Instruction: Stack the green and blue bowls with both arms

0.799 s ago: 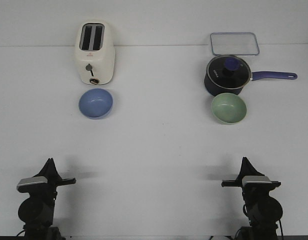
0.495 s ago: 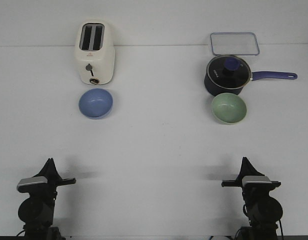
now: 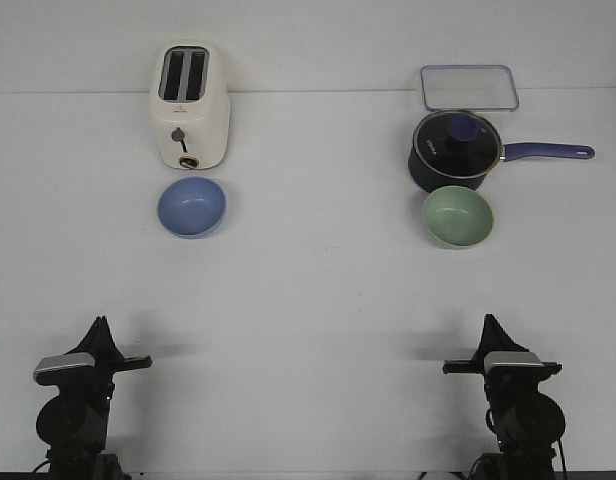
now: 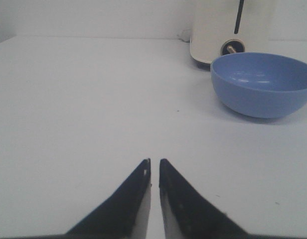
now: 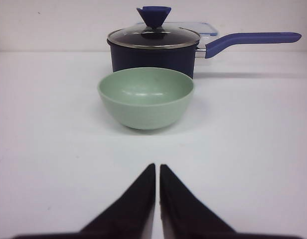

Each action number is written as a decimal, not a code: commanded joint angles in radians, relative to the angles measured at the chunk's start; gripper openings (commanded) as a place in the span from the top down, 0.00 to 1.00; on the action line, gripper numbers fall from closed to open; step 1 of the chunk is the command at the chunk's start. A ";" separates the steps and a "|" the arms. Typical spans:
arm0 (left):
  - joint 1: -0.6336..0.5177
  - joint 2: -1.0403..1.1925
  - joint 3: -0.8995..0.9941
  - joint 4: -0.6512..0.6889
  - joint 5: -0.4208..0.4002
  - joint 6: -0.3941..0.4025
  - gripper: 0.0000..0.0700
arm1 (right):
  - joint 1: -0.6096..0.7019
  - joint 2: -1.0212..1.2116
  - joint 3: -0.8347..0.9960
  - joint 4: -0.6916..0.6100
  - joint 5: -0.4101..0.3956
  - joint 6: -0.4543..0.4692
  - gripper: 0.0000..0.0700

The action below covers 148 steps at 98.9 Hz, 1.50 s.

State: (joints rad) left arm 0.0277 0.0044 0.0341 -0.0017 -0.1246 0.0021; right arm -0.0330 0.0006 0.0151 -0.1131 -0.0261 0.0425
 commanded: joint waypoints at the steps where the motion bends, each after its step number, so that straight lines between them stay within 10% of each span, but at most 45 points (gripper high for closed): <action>1: -0.001 -0.001 -0.020 0.011 0.003 0.008 0.98 | 0.001 0.001 -0.002 0.016 -0.007 0.036 0.98; 51: -0.001 -0.001 -0.020 0.011 0.003 0.008 0.98 | 0.001 0.021 0.113 -0.024 -0.041 0.406 1.00; 66: -0.001 -0.001 -0.020 0.011 0.003 0.008 0.98 | 0.001 0.195 0.343 -0.135 0.026 0.374 0.97; 83: -0.001 -0.001 -0.020 0.011 0.003 0.008 0.98 | 0.000 0.530 0.582 -0.192 0.075 0.296 0.51; 148: -0.001 -0.001 -0.020 0.011 0.003 0.008 0.98 | -0.127 1.690 1.217 -0.314 -0.039 0.229 0.49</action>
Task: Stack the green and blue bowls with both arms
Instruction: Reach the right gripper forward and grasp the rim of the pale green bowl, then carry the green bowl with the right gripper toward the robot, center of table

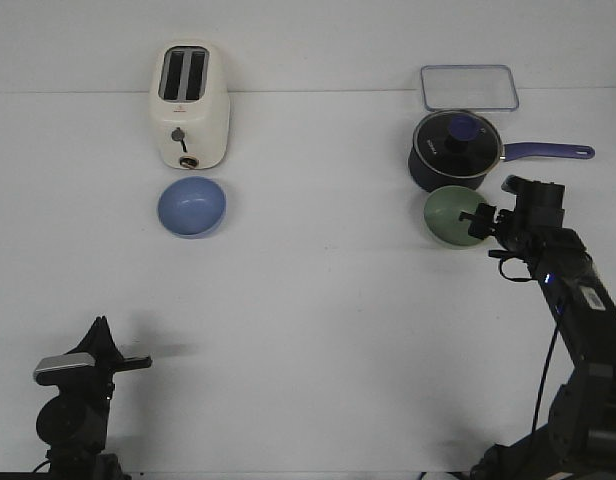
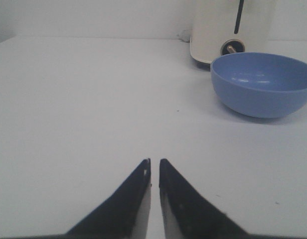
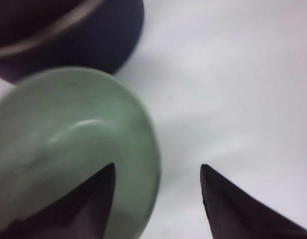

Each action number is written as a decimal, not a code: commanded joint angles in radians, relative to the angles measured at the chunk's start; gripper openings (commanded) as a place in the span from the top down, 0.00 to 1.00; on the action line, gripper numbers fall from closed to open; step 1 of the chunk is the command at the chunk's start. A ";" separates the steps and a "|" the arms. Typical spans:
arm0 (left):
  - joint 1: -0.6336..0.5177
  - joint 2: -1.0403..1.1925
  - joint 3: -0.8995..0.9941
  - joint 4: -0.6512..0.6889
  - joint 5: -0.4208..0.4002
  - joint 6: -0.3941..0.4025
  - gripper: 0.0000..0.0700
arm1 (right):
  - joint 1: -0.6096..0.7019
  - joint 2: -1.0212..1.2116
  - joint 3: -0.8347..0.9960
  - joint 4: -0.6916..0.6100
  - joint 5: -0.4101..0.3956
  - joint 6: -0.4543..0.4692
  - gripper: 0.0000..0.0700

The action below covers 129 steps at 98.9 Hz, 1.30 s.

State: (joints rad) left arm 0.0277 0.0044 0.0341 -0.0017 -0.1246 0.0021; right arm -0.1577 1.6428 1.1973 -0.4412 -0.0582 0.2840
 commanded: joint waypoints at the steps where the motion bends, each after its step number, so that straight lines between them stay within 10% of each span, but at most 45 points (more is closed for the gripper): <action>1: -0.001 -0.001 -0.020 0.011 0.003 0.008 0.98 | -0.002 0.054 0.036 0.018 -0.008 -0.013 0.49; 12: -0.001 -0.001 -0.020 0.011 0.003 0.008 0.98 | -0.006 0.100 0.042 0.045 -0.033 -0.012 0.64; 13: -0.001 -0.001 -0.020 0.011 0.003 0.008 0.98 | -0.006 0.108 0.042 0.048 -0.032 -0.013 1.00; 53: -0.001 -0.001 -0.020 0.011 0.003 0.008 0.98 | -0.015 -0.179 -0.002 -0.075 -0.193 -0.017 1.00; 77: -0.001 -0.001 -0.020 0.011 0.003 0.008 0.98 | 0.239 -0.525 -0.214 -0.124 -0.222 -0.011 1.00; 129: -0.001 -0.001 -0.020 0.011 0.003 0.008 0.98 | 0.863 -0.466 -0.416 -0.084 0.007 0.122 1.00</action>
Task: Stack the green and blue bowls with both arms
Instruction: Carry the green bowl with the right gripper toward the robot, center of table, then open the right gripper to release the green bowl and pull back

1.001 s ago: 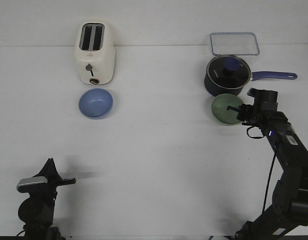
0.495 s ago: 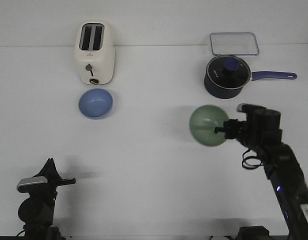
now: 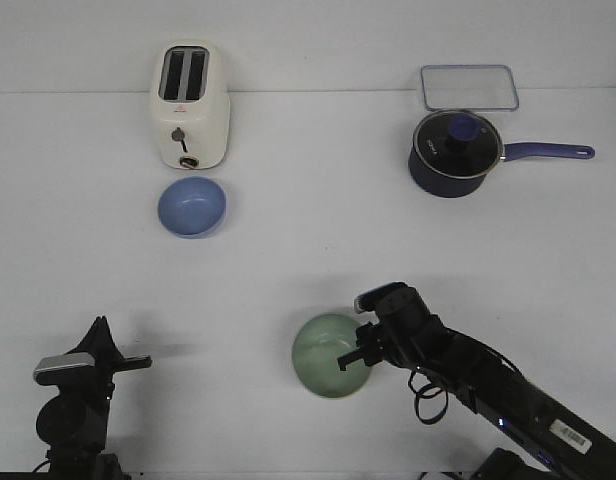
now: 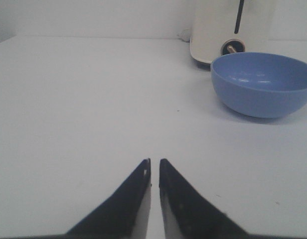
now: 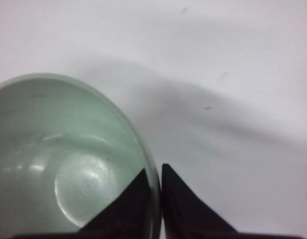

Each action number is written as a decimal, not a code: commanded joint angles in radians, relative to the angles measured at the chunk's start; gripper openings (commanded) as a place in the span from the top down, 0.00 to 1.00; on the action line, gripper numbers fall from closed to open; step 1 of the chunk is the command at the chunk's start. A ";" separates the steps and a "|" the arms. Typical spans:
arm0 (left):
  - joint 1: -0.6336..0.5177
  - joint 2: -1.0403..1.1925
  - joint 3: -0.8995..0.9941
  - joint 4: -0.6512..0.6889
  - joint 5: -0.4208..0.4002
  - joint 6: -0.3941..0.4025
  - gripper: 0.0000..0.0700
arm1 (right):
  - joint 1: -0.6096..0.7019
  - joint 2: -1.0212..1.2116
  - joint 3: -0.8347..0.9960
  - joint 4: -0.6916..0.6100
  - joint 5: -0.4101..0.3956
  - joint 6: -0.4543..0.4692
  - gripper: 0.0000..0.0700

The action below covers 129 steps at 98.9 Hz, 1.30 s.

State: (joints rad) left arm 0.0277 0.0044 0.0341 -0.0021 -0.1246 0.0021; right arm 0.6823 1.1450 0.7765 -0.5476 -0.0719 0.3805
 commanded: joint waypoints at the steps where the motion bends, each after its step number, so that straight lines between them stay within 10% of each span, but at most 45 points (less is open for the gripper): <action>1: -0.001 -0.001 -0.020 0.011 0.003 0.008 0.98 | 0.025 0.035 0.005 0.024 0.021 0.026 1.00; 32: -0.001 -0.001 -0.020 0.011 0.002 0.043 0.98 | 0.045 0.128 0.005 0.038 0.053 0.023 0.97; 52: -0.001 -0.001 -0.020 0.011 0.003 0.061 0.98 | 0.045 0.132 0.005 0.039 0.052 0.010 0.55; 83: -0.001 -0.001 -0.020 0.011 0.003 0.052 0.98 | 0.043 -0.117 0.001 0.050 0.145 -0.091 0.54; 112: -0.001 -0.001 -0.020 0.038 0.011 -0.368 0.98 | 0.121 -0.547 -0.177 0.159 0.257 -0.093 0.54; 129: -0.002 0.029 0.053 0.056 0.084 -0.476 0.98 | 0.130 -0.661 -0.207 0.142 0.273 -0.094 0.54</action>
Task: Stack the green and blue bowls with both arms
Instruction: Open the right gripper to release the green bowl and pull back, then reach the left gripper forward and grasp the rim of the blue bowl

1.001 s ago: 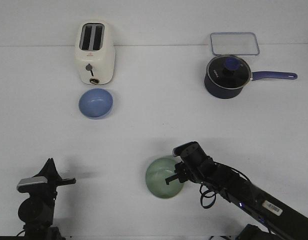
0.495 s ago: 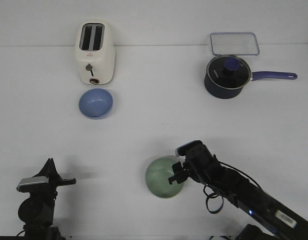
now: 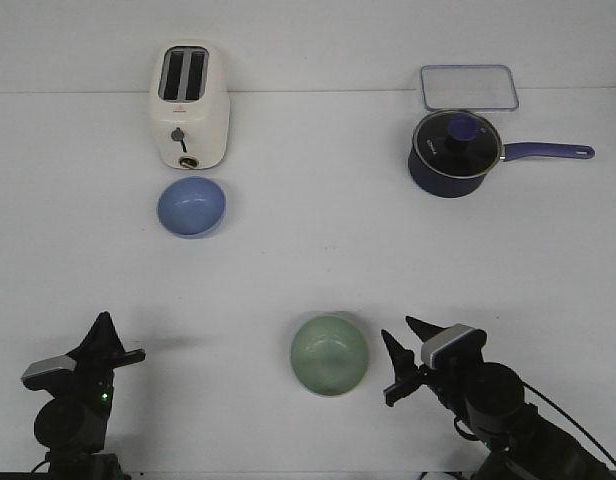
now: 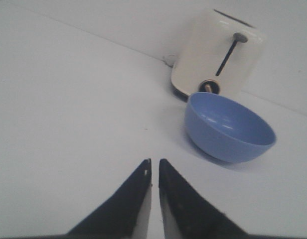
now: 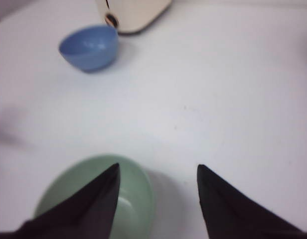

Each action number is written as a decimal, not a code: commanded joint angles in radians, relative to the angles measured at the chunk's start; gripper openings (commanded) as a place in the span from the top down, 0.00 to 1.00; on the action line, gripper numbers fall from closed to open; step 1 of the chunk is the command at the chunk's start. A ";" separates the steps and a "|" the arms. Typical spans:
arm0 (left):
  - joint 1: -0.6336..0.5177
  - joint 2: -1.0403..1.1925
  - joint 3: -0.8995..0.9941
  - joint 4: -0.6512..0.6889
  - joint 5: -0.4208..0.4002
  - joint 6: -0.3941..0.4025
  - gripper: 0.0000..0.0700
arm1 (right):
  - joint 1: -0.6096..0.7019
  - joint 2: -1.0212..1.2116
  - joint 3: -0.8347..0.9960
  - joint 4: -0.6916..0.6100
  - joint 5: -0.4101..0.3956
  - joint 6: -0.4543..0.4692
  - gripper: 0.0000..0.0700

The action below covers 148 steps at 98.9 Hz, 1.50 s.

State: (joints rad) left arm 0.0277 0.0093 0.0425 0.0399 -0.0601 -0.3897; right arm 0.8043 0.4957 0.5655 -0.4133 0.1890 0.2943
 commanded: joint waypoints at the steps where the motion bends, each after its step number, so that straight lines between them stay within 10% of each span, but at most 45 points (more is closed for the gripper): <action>1: -0.002 0.031 0.055 0.013 0.021 -0.088 0.98 | 0.008 -0.014 0.004 0.008 0.014 -0.008 0.55; 22: -0.002 0.408 0.368 -0.053 0.045 -0.034 0.95 | 0.008 -0.013 0.004 0.010 0.021 -0.008 0.54; 38: -0.002 0.826 0.692 -0.198 0.126 0.041 0.39 | 0.008 0.017 0.004 0.010 0.022 -0.012 0.54; 103: -0.019 1.775 1.279 -0.319 0.211 0.040 0.41 | 0.008 0.029 0.004 0.010 0.053 -0.012 0.55; 124: -0.028 1.815 1.279 -0.276 0.211 0.041 0.75 | 0.008 0.029 0.004 0.011 0.055 -0.012 0.55; 148: -0.056 1.833 1.279 -0.266 0.206 0.042 0.89 | 0.008 0.029 0.004 0.032 0.054 -0.010 0.55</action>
State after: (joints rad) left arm -0.0231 1.8084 1.3006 -0.2317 0.1455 -0.3576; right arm 0.8043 0.5182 0.5655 -0.3981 0.2398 0.2913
